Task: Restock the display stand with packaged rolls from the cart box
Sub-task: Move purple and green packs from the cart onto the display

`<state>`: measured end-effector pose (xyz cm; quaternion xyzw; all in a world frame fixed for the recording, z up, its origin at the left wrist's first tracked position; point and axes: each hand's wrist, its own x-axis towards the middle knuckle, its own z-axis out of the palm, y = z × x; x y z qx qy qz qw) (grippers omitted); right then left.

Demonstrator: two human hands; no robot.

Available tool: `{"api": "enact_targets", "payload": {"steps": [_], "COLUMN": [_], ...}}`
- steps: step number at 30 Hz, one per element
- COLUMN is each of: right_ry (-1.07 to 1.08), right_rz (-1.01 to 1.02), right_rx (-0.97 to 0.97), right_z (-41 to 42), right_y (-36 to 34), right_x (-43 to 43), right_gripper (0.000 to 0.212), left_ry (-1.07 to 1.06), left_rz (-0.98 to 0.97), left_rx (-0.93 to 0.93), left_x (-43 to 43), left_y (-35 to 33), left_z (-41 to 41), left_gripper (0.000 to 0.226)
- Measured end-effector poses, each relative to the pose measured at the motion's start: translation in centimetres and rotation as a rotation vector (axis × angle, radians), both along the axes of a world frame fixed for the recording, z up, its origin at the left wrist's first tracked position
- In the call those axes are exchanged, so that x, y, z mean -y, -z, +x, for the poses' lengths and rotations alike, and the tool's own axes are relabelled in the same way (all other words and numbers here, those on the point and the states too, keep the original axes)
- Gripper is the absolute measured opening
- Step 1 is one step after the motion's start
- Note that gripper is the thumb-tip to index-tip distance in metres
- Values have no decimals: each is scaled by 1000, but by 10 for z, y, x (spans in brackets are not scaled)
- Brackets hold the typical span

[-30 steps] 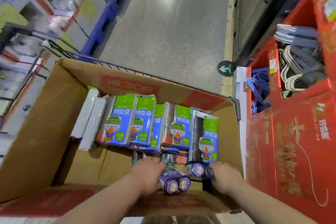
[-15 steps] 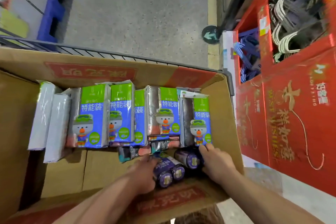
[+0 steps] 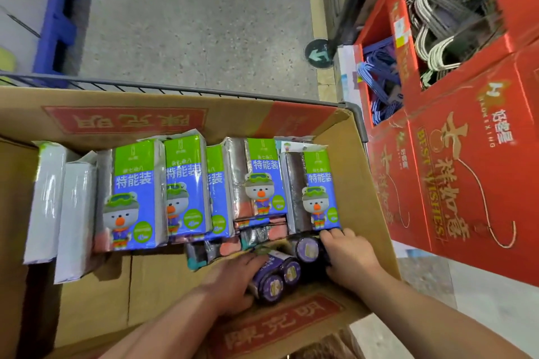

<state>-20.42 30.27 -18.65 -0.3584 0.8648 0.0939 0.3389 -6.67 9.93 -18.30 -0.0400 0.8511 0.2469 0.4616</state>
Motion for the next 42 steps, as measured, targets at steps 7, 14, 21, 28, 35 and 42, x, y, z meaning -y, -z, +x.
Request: {"api": "enact_targets", "payload": {"steps": [7, 14, 21, 28, 35, 42], "right_ry": [497, 894, 1228, 1382, 1557, 1752], "right_rz": [-242, -584, -954, -1164, -1282, -1402], "right_rx": [302, 243, 295, 255, 56, -127], "right_z": [0, 5, 28, 67, 119, 178], "right_y": [-48, -120, -197, -247, -289, -304], "right_x": [-1, -3, -16, -69, -167, -320], "right_gripper": [35, 41, 50, 25, 27, 24], "left_ry": [-316, -884, -1229, -1143, -866, -577], "left_rz": [110, 509, 895, 1108, 1099, 1136], "left_rx": [-13, -67, -60, -4, -23, -4], "left_x": [11, 8, -3, -48, -147, -306], "left_y": [-38, -107, -164, -209, -238, -263], "left_z": [0, -5, -3, -14, -26, -30], "left_gripper": [69, 46, 40, 37, 51, 47]}}
